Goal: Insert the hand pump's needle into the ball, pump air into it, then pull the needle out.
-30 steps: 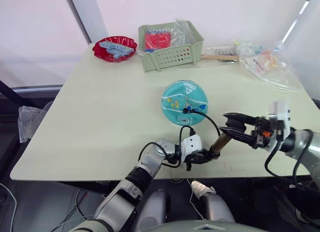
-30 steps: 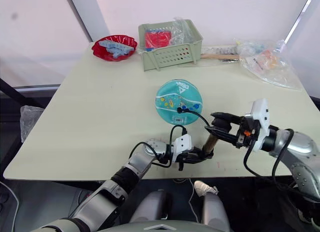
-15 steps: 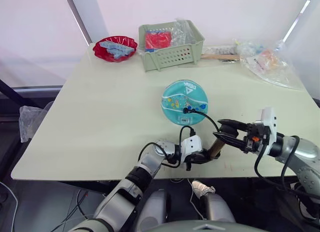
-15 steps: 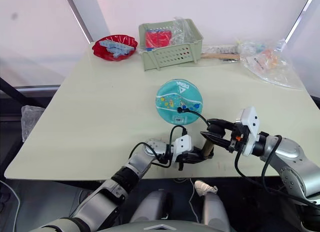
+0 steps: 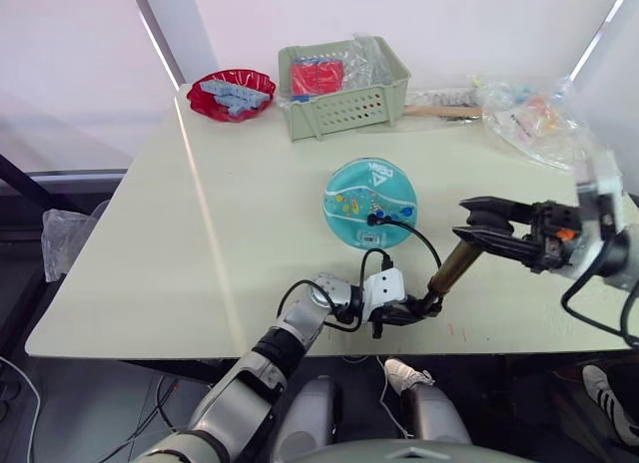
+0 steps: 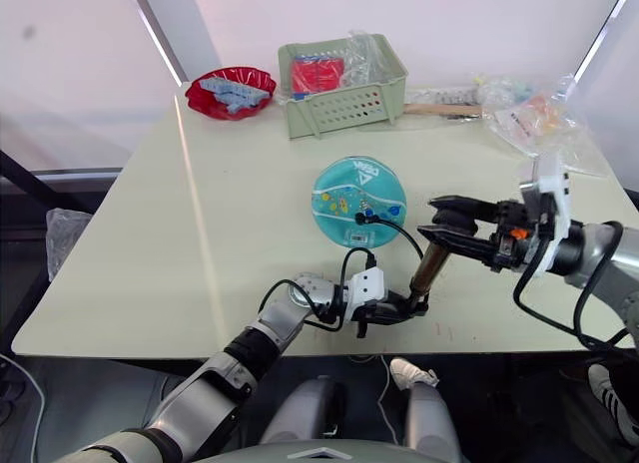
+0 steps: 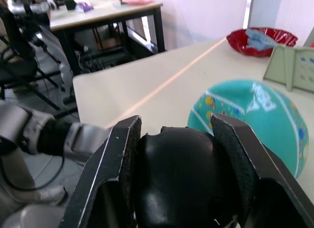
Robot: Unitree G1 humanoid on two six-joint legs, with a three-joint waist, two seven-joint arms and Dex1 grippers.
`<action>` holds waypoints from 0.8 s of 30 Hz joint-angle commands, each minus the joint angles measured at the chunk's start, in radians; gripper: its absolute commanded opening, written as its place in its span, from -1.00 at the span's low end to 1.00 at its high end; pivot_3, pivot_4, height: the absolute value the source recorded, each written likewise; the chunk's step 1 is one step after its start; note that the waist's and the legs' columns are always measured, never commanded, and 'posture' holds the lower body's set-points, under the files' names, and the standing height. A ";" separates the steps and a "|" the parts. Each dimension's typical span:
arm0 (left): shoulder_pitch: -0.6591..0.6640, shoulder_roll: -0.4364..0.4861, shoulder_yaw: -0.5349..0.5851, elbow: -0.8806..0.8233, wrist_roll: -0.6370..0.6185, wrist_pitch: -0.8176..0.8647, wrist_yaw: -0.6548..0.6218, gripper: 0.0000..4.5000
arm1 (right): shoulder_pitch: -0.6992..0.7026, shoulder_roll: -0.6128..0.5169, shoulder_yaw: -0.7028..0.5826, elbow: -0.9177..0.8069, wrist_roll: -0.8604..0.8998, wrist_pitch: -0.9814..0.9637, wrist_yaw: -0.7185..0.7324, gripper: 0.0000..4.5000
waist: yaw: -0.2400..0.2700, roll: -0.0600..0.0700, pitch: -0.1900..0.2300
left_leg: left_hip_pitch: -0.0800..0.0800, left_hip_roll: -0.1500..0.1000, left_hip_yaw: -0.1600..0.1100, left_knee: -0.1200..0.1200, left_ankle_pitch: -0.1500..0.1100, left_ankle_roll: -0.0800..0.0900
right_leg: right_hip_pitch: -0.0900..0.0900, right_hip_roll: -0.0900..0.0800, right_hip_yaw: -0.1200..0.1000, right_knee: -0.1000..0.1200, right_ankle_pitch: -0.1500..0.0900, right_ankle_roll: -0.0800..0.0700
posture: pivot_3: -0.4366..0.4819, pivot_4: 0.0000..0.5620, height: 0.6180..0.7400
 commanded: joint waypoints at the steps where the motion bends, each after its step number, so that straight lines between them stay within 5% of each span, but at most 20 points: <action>1: 0.032 0.031 -0.020 0.092 0.054 0.047 0.006 -0.55 | -0.095 -0.055 -0.125 0.019 0.124 0.022 -0.014 -0.19 | 0.000 0.000 0.001 | 0.000 0.000 0.000 0.000 0.000 0.000 | 0.000 0.000 0.000 0.000 0.000 0.000 | -0.05 -0.47 0.95; 14: 0.041 0.041 -0.008 0.071 0.041 0.062 -0.002 -0.55 | -0.255 -0.164 -0.180 0.128 0.245 0.122 -0.040 -0.19 | -0.001 0.003 0.008 | -0.007 0.000 0.001 0.000 0.000 0.000 | -0.008 -0.002 0.001 0.000 0.000 0.000 | -0.05 -0.47 0.95; 24: 0.047 0.042 -0.006 0.067 0.044 0.066 0.002 -0.55 | -0.069 -0.073 -0.085 0.016 0.118 0.104 -0.021 -0.19 | -0.003 0.001 0.007 | -0.007 0.000 -0.001 -0.001 0.000 0.000 | -0.007 -0.002 0.000 -0.001 0.000 0.000 | -0.05 -0.47 0.95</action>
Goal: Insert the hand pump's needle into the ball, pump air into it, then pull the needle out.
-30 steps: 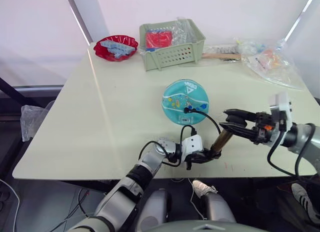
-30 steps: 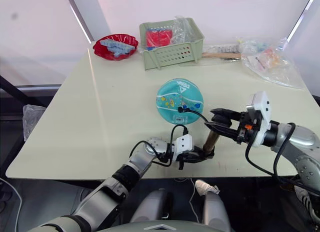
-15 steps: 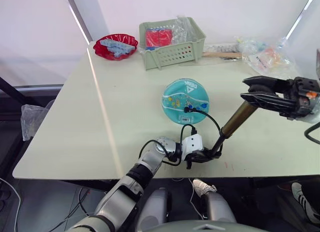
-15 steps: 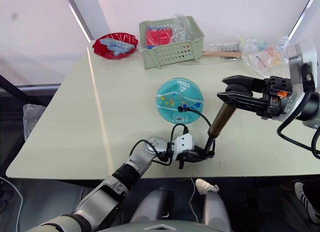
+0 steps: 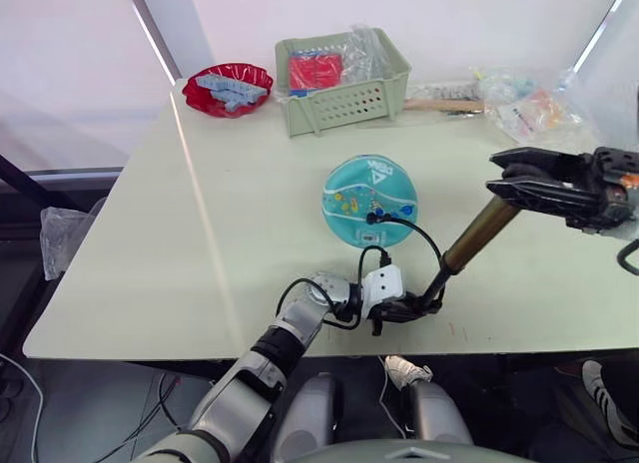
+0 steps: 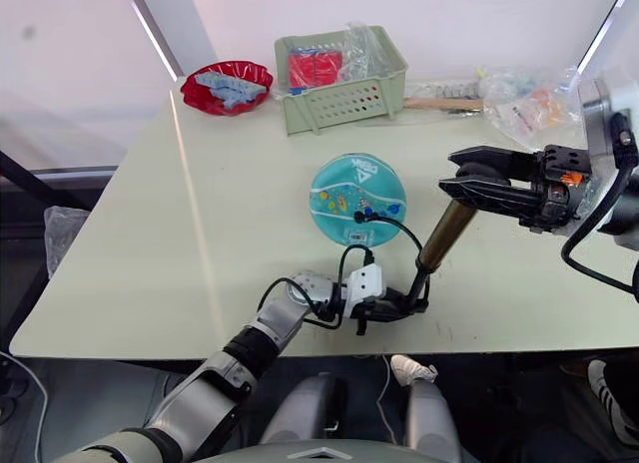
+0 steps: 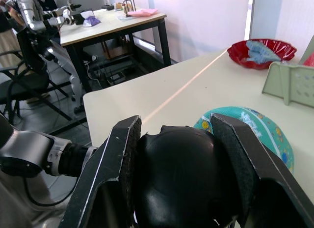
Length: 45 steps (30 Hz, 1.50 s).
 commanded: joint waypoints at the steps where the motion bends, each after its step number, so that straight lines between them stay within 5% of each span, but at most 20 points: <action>1: 0.046 0.042 -0.024 0.071 0.059 0.062 0.010 -0.55 | 0.067 0.034 0.005 -0.056 -0.062 -0.043 0.015 -0.19 | -0.002 -0.001 -0.001 | 0.001 0.000 0.000 0.000 0.000 0.000 | 0.001 0.000 0.000 0.000 0.000 0.000 | -0.05 -0.47 0.95; 14: 0.042 0.038 -0.025 0.075 0.063 0.061 0.014 -0.55 | 0.343 0.127 0.268 -0.063 -0.471 -0.277 0.096 -0.19 | -0.003 -0.012 -0.011 | 0.008 0.001 -0.001 0.000 0.000 0.000 | 0.006 0.001 0.000 0.000 0.000 0.000 | -0.05 -0.47 0.95; 25: 0.041 0.034 -0.030 0.076 0.072 0.056 0.016 -0.55 | 0.388 0.237 0.375 0.026 -0.648 -0.401 0.073 -0.19 | -0.002 -0.012 -0.013 | 0.008 0.001 -0.003 0.000 0.000 0.000 | 0.007 0.001 -0.001 -0.001 0.000 0.000 | -0.05 -0.47 0.95; 35: 0.041 0.035 -0.038 0.087 0.075 0.051 0.017 -0.55 | 0.249 0.220 0.199 -0.072 -0.404 -0.281 0.033 -0.19 | -0.002 -0.008 -0.010 | 0.007 0.001 -0.004 0.000 0.000 0.000 | 0.007 0.001 -0.003 -0.001 0.000 0.000 | -0.05 -0.47 0.95; 45: 0.028 0.030 -0.044 0.108 0.081 0.041 0.012 -0.55 | 0.034 0.072 0.012 -0.036 -0.125 -0.084 -0.023 -0.19 | -0.001 -0.001 -0.001 | 0.006 0.000 -0.003 0.000 0.000 0.000 | 0.006 0.000 -0.004 -0.001 0.000 0.000 | -0.05 -0.47 0.95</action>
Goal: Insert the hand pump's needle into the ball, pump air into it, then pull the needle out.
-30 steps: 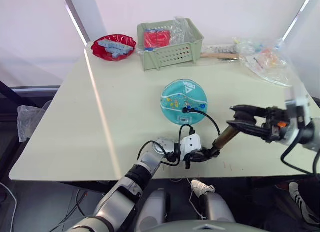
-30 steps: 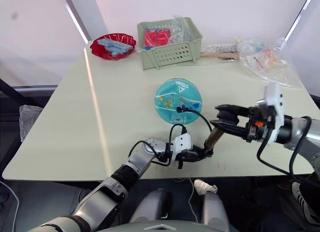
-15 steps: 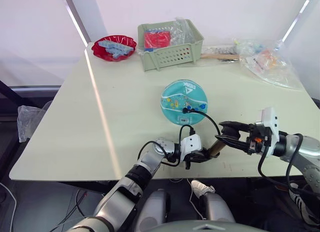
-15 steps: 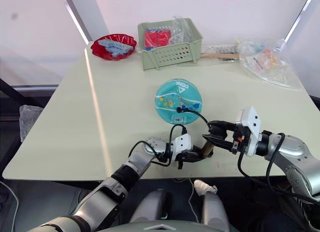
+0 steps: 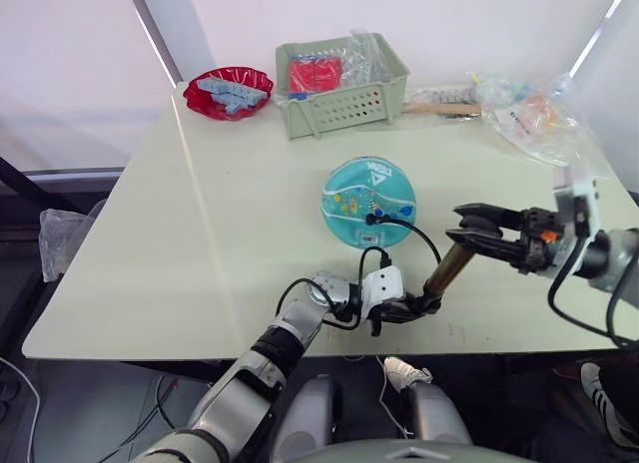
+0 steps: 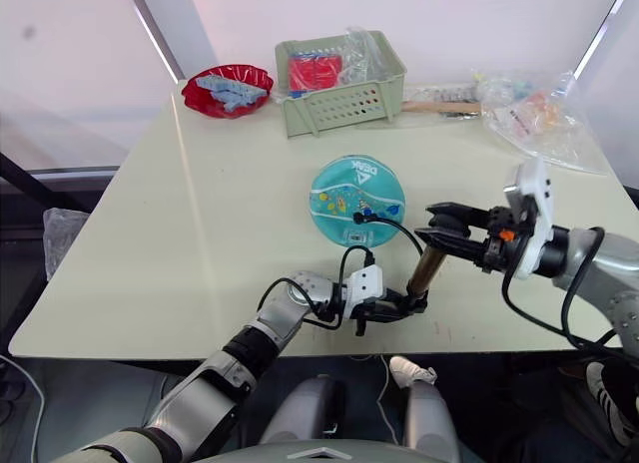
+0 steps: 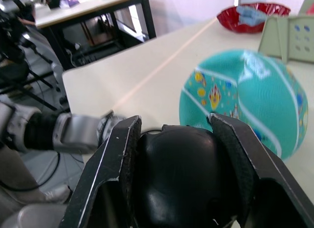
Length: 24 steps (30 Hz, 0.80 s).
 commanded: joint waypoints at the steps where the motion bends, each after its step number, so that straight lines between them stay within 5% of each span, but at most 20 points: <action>1: 0.036 0.028 -0.035 0.104 0.065 0.038 0.003 -0.55 | -0.082 -0.050 -0.129 0.001 0.096 0.021 -0.022 -0.19 | 0.000 -0.001 0.000 | 0.000 0.000 0.000 0.000 0.000 0.000 | 0.000 0.000 0.000 0.000 0.000 0.000 | -0.05 -0.47 0.95; 9: 0.031 0.026 -0.039 0.113 0.068 0.034 0.001 -0.55 | -0.153 -0.131 -0.166 0.032 0.182 0.099 -0.042 -0.19 | 0.000 -0.001 0.001 | 0.000 0.000 0.000 0.000 0.000 0.000 | 0.000 0.000 0.000 -0.001 0.000 0.000 | -0.05 -0.47 0.95; 24: 0.023 0.020 -0.041 0.129 0.068 0.028 0.010 -0.55 | -0.007 -0.019 -0.003 -0.032 0.033 0.050 -0.049 -0.19 | -0.001 -0.003 -0.002 | 0.001 0.000 -0.001 0.000 0.000 0.000 | 0.001 -0.001 0.003 -0.001 0.000 0.000 | -0.05 -0.47 0.95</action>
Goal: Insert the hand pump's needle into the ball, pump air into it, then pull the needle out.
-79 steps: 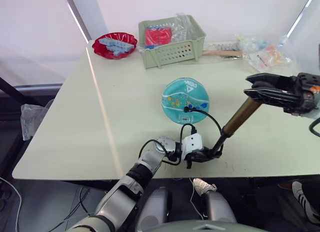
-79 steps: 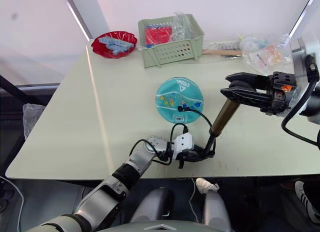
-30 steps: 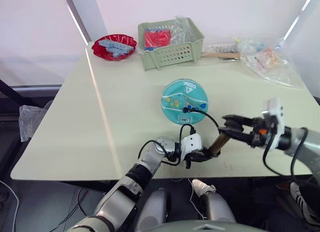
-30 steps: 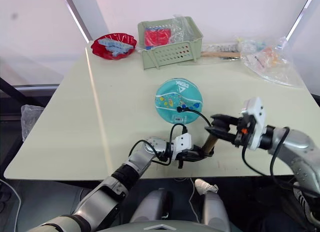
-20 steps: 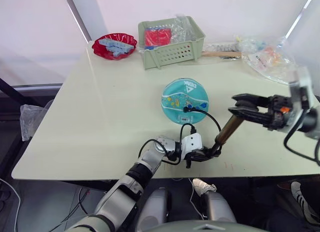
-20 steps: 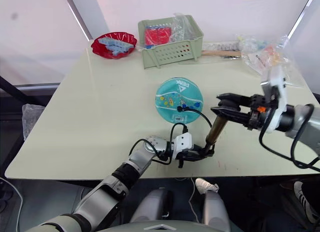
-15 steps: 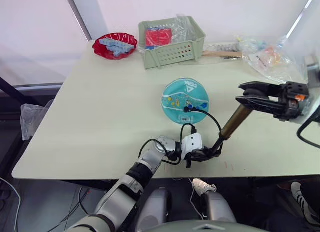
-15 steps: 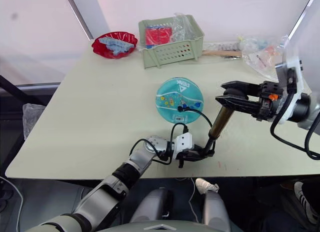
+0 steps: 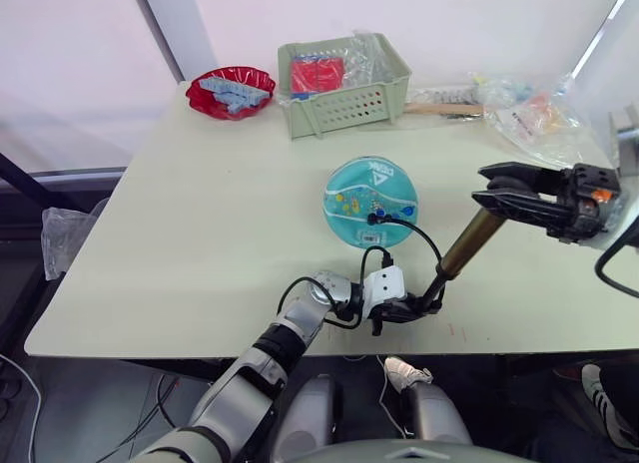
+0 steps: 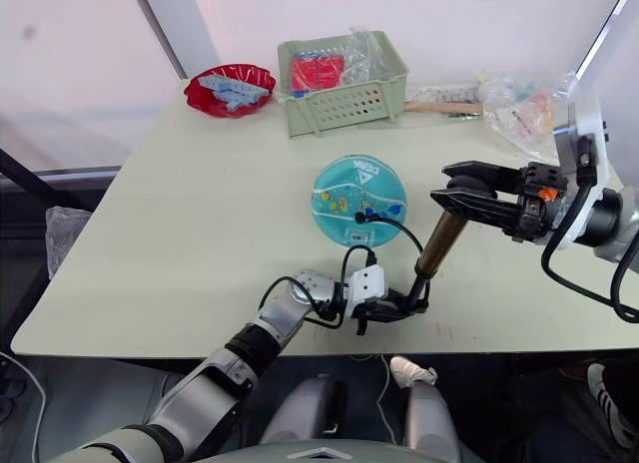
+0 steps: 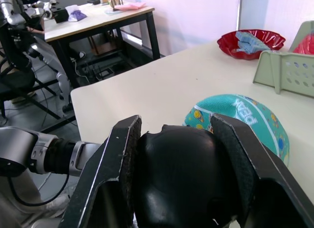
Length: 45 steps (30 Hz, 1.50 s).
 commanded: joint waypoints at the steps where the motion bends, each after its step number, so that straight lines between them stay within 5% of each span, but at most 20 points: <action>1: 0.036 0.024 -0.032 0.103 0.068 0.042 0.012 -0.55 | 0.061 0.035 0.088 -0.035 -0.108 -0.045 0.023 -0.19 | 0.000 -0.001 -0.001 | 0.000 0.000 0.000 0.000 0.000 0.000 | 0.000 0.000 0.000 0.000 0.000 0.000 | -0.05 -0.47 0.95; 12: 0.033 0.019 -0.030 0.112 0.070 0.040 0.028 -0.55 | 0.280 0.170 0.286 -0.006 -0.496 -0.348 0.085 -0.19 | 0.000 -0.004 -0.008 | 0.001 0.000 -0.001 0.000 0.000 0.000 | 0.001 0.000 -0.001 0.000 0.000 0.000 | -0.05 -0.47 0.95; 20: 0.031 0.015 -0.032 0.120 0.075 0.034 0.035 -0.55 | 0.337 0.209 0.329 0.022 -0.597 -0.439 0.100 -0.19 | 0.001 -0.005 -0.013 | 0.002 0.000 -0.001 0.000 0.000 0.000 | 0.002 0.001 -0.005 0.000 0.000 0.001 | -0.05 -0.47 0.95; 45: 0.046 0.021 -0.037 0.121 0.082 0.043 0.022 -0.55 | -0.054 -0.082 -0.125 0.022 0.031 -0.024 0.057 -0.19 | 0.011 0.000 0.000 | -0.001 -0.001 -0.002 0.000 0.000 0.000 | 0.001 -0.001 -0.007 -0.003 0.000 0.001 | -0.05 -0.47 0.95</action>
